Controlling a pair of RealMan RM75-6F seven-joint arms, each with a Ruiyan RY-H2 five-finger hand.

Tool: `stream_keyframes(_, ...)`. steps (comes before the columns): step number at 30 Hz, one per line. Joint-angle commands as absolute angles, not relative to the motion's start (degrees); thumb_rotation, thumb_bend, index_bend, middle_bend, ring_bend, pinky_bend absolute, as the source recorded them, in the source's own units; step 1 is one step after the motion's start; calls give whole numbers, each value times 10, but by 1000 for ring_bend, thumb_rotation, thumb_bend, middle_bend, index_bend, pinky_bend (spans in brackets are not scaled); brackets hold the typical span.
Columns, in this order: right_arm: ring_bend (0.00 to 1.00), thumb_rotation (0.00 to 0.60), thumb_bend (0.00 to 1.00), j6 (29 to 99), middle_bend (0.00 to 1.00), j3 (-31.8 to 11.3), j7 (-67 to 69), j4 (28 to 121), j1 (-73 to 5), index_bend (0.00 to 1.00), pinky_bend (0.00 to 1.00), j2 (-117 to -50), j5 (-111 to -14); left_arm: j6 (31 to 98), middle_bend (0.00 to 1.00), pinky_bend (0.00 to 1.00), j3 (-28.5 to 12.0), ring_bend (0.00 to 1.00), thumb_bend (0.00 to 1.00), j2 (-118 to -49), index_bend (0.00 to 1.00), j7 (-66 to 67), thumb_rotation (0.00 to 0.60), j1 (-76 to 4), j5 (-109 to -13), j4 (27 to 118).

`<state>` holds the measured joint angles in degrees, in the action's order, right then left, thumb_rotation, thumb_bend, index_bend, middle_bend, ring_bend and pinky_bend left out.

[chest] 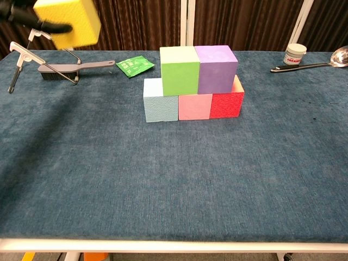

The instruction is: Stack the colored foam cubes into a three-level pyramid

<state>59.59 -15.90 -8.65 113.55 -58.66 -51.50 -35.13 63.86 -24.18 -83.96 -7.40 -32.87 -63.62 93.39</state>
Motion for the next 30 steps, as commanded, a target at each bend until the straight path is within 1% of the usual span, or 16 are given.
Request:
stream_keyframes(1,0,600,89,611,127,-166,-71,1151,-560,0,0,-496,-364,632,536,0,-291,101,309,-842,132,29,600,-395,-551,999)
stream_keyframes(4,0,600,89,620,126,-168,-52,1159,-532,0,0,-483,-381,632,540,0,-305,104,308,-860,131,75,600,-434,-515,1009)
stream_keyframes(8,0,600,90,627,126,-168,-25,1167,-495,0,0,-465,-408,622,549,0,-311,107,305,-885,130,114,600,-482,-480,1003)
stream_keyframes(13,0,600,89,629,125,-171,10,1170,-454,0,0,-444,-442,601,549,0,-319,107,303,-916,130,127,600,-529,-427,974)
stream_keyframes(20,0,600,89,621,125,-172,44,1163,-416,0,0,-435,-480,603,549,0,-314,106,303,-959,124,133,600,-567,-390,927)
stream_keyframes(23,0,600,89,615,125,-174,55,1156,-406,0,0,-436,-491,624,549,0,-312,107,302,-974,124,135,600,-570,-381,917)
stream_keyframes(27,0,600,89,608,125,-179,65,1147,-398,0,0,-441,-502,680,549,0,-303,107,303,-997,124,150,600,-567,-381,919)
stream_keyframes(30,0,600,89,602,125,-181,65,1144,-397,0,0,-444,-506,696,550,0,-301,107,303,-999,124,159,600,-564,-379,931)
